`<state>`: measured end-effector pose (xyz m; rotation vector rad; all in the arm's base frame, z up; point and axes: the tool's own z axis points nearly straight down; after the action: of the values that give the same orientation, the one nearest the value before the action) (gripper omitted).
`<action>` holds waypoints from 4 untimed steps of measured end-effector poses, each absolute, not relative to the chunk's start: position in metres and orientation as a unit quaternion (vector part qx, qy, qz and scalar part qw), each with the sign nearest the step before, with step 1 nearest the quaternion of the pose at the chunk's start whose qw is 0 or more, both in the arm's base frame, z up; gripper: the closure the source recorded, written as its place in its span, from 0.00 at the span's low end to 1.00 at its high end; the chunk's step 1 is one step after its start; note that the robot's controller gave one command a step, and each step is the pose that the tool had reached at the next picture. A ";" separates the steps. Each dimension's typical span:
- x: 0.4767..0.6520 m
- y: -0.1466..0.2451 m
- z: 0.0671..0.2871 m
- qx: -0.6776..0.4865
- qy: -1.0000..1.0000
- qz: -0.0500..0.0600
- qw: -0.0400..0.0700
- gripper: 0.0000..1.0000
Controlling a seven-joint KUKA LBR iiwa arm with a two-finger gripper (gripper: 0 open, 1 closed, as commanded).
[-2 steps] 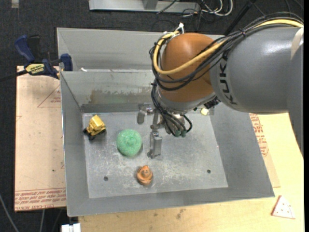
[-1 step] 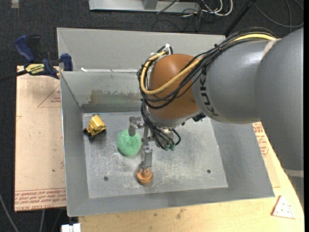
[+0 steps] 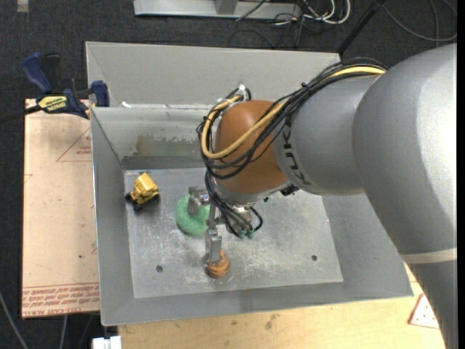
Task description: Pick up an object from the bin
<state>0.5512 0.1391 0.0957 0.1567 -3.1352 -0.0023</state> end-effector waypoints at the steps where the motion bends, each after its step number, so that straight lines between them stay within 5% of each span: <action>1: 0.569 0.142 0.088 -0.010 -1.000 -0.002 -0.003 1.00; 3: 0.575 0.128 0.098 -0.012 -1.000 -0.001 -0.001 1.00; 4: 0.549 0.137 0.121 -0.016 -1.000 -0.001 0.000 0.00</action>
Offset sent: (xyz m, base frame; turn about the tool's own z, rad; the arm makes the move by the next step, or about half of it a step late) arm 0.0000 0.0000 0.0000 0.0000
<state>0.5491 0.1371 0.1208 -0.0505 -3.1419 -0.0028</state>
